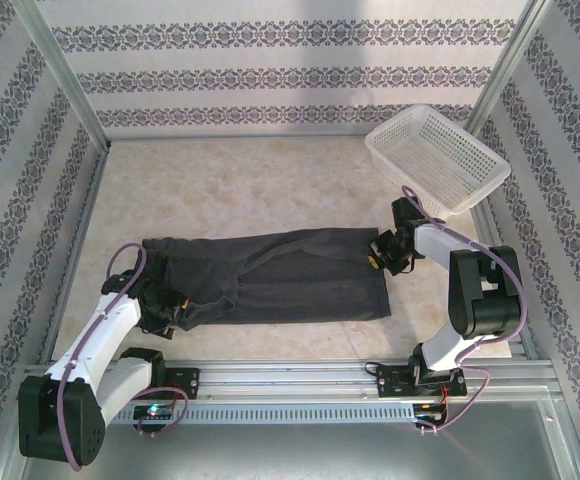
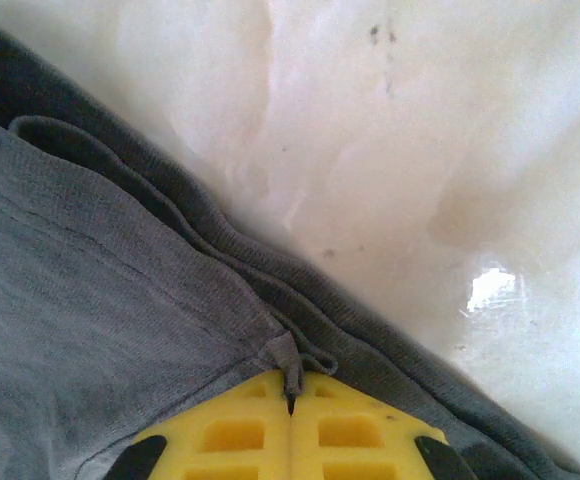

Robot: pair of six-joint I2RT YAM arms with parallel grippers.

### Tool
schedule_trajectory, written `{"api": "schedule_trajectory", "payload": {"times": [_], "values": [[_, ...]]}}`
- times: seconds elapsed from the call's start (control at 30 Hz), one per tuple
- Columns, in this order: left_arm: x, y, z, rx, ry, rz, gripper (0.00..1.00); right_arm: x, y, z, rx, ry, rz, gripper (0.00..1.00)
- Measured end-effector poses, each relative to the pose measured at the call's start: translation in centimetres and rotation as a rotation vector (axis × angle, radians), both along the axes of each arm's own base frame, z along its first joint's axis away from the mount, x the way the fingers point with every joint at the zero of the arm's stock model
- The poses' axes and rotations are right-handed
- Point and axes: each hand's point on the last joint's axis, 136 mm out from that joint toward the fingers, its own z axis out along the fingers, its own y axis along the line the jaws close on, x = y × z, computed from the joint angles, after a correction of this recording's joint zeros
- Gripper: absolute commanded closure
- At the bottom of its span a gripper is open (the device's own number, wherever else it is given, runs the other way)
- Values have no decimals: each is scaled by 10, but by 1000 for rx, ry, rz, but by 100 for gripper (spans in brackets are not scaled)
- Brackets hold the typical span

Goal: Fold and stack the t-shirts

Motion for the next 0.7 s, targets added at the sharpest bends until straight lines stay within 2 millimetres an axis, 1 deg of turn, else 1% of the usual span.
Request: {"api": "schedule_trajectory", "payload": {"times": [0.07, 0.13, 0.2, 0.3, 0.37, 0.53, 0.6, 0.67, 0.7], "values": [[0, -2, -1, -10, -8, -2, 66, 0, 0, 0, 0, 0, 0, 100], [1, -2, 0, -15, -25, -2, 86, 0, 0, 0, 0, -1, 1, 100], [4, -1, 3, -10, -46, -2, 100, 0, 0, 1, -2, -3, 6, 100], [11, 3, 11, 19, -74, -9, 100, 1, -1, 7, -8, -10, 15, 100], [21, 9, 23, 46, -109, -5, 100, 5, -1, 15, -16, -30, 26, 100], [48, 35, 59, 131, -200, 32, 100, 13, -2, 37, -28, -85, 44, 100], [53, 45, 71, 161, -225, 46, 100, 13, -2, 42, -29, -94, 49, 100], [56, 51, 77, 179, -238, 50, 100, 11, -2, 43, -29, -91, 50, 100], [57, 52, 78, 179, -241, 45, 95, 10, -2, 43, -29, -89, 50, 100]]}}
